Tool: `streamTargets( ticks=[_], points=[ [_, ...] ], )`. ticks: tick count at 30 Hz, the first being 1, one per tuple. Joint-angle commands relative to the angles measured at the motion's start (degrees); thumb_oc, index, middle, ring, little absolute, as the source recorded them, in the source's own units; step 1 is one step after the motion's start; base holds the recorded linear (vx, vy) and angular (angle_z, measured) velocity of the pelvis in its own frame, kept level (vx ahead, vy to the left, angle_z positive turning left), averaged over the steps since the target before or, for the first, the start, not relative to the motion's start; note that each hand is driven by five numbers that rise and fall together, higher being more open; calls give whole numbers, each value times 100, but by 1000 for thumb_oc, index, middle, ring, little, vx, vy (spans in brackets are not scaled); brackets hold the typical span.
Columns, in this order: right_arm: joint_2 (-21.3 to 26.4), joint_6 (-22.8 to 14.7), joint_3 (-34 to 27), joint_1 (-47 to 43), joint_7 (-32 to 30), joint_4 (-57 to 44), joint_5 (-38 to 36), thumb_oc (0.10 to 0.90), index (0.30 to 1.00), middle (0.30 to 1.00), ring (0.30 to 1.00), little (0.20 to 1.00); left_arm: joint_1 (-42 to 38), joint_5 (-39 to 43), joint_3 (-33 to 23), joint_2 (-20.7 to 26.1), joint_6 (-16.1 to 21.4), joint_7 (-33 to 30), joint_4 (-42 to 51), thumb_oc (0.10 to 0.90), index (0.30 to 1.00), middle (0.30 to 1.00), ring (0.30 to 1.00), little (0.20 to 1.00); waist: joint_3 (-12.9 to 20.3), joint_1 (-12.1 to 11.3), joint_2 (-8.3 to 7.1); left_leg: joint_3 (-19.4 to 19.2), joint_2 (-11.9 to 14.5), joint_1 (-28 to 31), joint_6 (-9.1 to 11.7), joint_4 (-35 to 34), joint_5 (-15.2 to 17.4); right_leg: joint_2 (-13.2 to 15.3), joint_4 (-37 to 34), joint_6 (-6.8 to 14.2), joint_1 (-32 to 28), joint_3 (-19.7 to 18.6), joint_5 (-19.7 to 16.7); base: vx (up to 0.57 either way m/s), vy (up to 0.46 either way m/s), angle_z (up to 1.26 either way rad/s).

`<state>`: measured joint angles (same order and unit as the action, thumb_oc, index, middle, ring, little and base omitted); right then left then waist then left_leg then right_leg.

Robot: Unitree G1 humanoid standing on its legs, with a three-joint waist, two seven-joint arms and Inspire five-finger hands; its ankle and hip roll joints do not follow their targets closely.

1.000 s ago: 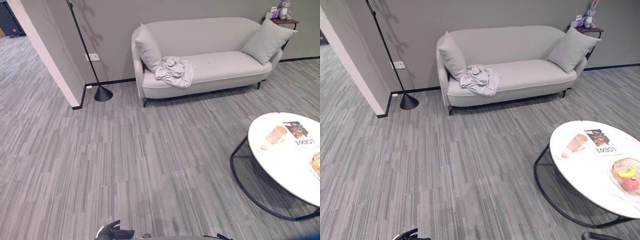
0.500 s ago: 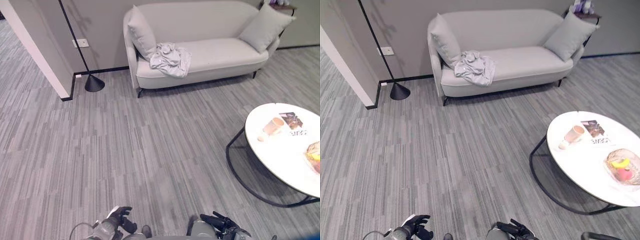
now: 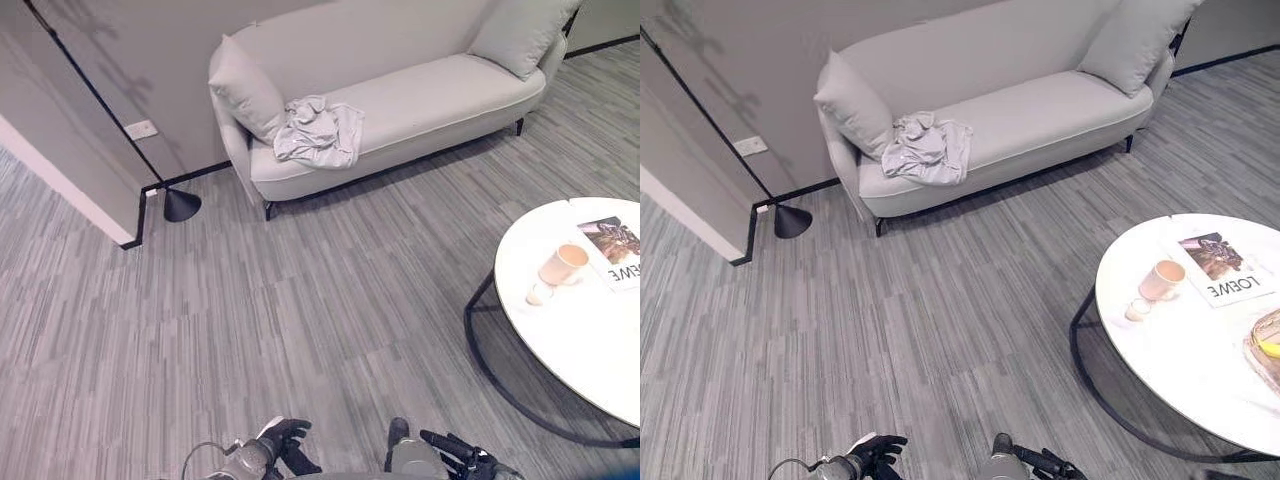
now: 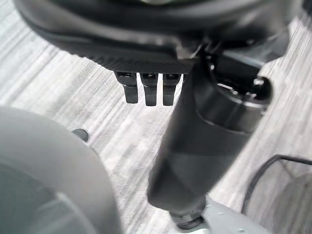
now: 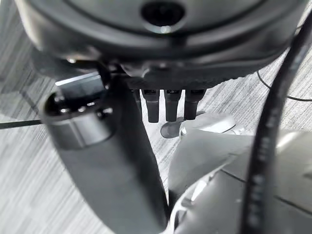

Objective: Hang the clothes on the sofa on the clothes rack.

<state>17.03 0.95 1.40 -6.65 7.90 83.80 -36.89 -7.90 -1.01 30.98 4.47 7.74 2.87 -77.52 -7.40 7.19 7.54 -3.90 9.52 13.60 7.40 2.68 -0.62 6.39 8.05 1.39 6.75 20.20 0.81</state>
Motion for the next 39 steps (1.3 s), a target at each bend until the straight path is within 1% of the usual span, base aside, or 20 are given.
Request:
streamTargets(
  ticks=[1,4,7,8,11,13,14,16,22,24,25,26,28,29,30,31,35,36,38,39],
  points=[
    [-136,-65,654,209,-202,551,671,800,900,900,900,900,-62,-135,169,156,5,-128,84,800,900,900,900,900,81,-169,-258,-150,37,232,-14,774,-585,19,-840,372,279,-203,-1012,266,-365,9],
    [-128,-131,1265,164,-276,83,1288,800,900,900,900,900,-206,2,44,326,-21,-223,208,800,900,900,900,900,-38,-431,-631,-240,300,-517,-11,2435,-1190,-108,-1200,54,-386,-85,-732,304,-434,19],
    [-81,-114,1857,-89,-334,-232,1940,800,900,900,900,900,-243,262,-234,391,-69,-319,198,800,900,900,900,900,-210,-815,-862,-512,97,-1320,-264,2942,-648,-82,-1305,9,-783,-184,-430,303,-271,-2],
    [-53,-137,2034,-131,-341,-456,2147,800,900,900,900,900,-139,554,-577,448,-61,-413,164,800,900,900,900,900,-245,-1040,-909,-512,-233,-2008,-348,2715,-399,-70,-1305,69,-917,-298,-291,399,-161,8],
    [-69,-181,2181,-234,-345,-681,2305,800,900,900,900,900,-32,666,-884,484,-78,-476,-63,800,900,900,900,900,-217,-1224,-935,-547,-564,-2329,-507,1813,-151,-75,-1305,161,-1103,-397,-139,260,-43,-14],
    [-93,-206,2259,-255,-342,-781,2345,800,900,900,900,900,23,686,-987,496,-105,-470,-199,800,900,900,900,900,-192,-1316,-887,-540,-698,-2463,-535,1078,-307,-173,-1305,188,-1252,-442,-13,357,-28,-38],
    [-191,-217,2283,-287,-310,-817,2284,800,900,900,900,900,112,683,-1068,493,-137,-415,-313,800,900,900,900,900,-136,-1520,-731,-368,-874,-2702,-467,-115,-918,-425,-1305,180,-1575,-595,218,453,-44,-36],
    [-331,-195,2258,-266,-258,-696,2151,800,900,900,900,900,195,557,-1005,445,-166,-364,-447,800,900,900,900,900,-128,-1662,-698,-358,-926,-3117,-368,-737,-1147,-535,-1305,129,-1872,-728,468,469,-53,-28],
    [-702,-122,2169,63,-22,-476,2022,800,900,900,900,900,718,553,-1442,434,-329,-186,-776,800,900,900,900,900,263,-2056,-829,-406,-957,-3071,-629,-629,-1483,-570,-1153,107,-2811,-1174,982,643,10,-39],
    [-757,-117,2196,161,5,-452,2144,800,900,900,900,900,734,546,-1441,475,-344,-183,-803,800,900,900,900,900,472,-2120,-1095,-454,-1165,-2858,-760,-562,-1363,-287,-738,327,-2759,-1049,721,579,95,-26],
    [-718,-127,2222,184,21,-477,2239,800,900,900,900,900,743,535,-1424,487,-339,-178,-763,800,900,900,900,900,573,-2129,-1209,-531,-1308,-2705,-844,-564,-1244,-109,-270,564,-2627,-990,184,381,95,-6],
    [-716,-126,2222,185,21,-477,2240,800,900,900,900,900,744,535,-1423,485,-339,-178,-763,800,900,900,900,900,586,-2141,-1198,-537,-1291,-2719,-843,-563,-1246,-121,-278,562,-2612,-1005,169,334,111,-10],
    [-548,-151,2178,50,-36,-688,2245,800,900,900,900,900,566,169,-1095,602,-244,-363,-518,800,900,900,900,900,567,-1981,-1221,-614,-1569,-2084,-1147,-624,-839,345,1550,1015,-2041,-911,-1297,566,224,-4],
    [-468,-168,2138,-25,-116,-834,2249,800,900,900,900,900,464,93,-993,677,-234,-456,-418,800,900,900,900,900,537,-1866,-1121,-576,-1589,-1843,-1245,-659,-699,496,2154,1059,-1791,-830,-1692,663,285,14],
    [-408,-173,2114,-83,-172,-1012,2266,800,900,900,900,900,371,96,-919,763,-255,-452,-329,800,900,900,900,900,502,-1737,-1022,-534,-1585,-1576,-1307,-732,-557,639,2699,1005,-1510,-682,-1704,561,218,19],
    [-299,-255,2067,-223,-373,-1446,2311,800,900,900,900,900,169,215,-901,862,-238,-510,-127,800,900,900,900,900,395,-1467,-786,-290,-1481,-1188,-1327,-768,-322,694,3278,732,-830,-485,-985,550,110,27],
    [111,-319,1892,-421,-734,-2799,2518,800,900,900,900,900,-40,503,-863,897,-103,-597,508,800,900,900,900,900,172,-966,-678,350,-1447,-551,-1193,-768,54,338,1876,489,-59,-550,-448,488,-169,98],
    [272,-326,1728,-524,-1007,-3284,2531,800,900,900,900,900,-101,531,-757,865,-47,-647,677,800,900,900,900,900,65,-773,-812,603,-1483,-240,-1050,-768,346,172,65,567,140,-838,-630,698,-355,109],
    [487,-321,1299,-491,-1330,-3767,2583,800,900,900,900,900,-161,592,-851,697,-7,-666,525,800,900,900,900,900,-66,-494,-862,1014,-1348,270,-890,-768,794,-25,-1288,869,674,-1559,-1199,841,-370,85],
    [542,-321,1099,-463,-1442,-3759,2548,800,900,900,900,900,-64,672,-975,628,-44,-674,340,800,900,900,900,900,-49,-430,-898,1155,-1326,458,-847,-768,940,-5,-1305,920,872,-1717,-1283,687,-265,121]
  ],
)
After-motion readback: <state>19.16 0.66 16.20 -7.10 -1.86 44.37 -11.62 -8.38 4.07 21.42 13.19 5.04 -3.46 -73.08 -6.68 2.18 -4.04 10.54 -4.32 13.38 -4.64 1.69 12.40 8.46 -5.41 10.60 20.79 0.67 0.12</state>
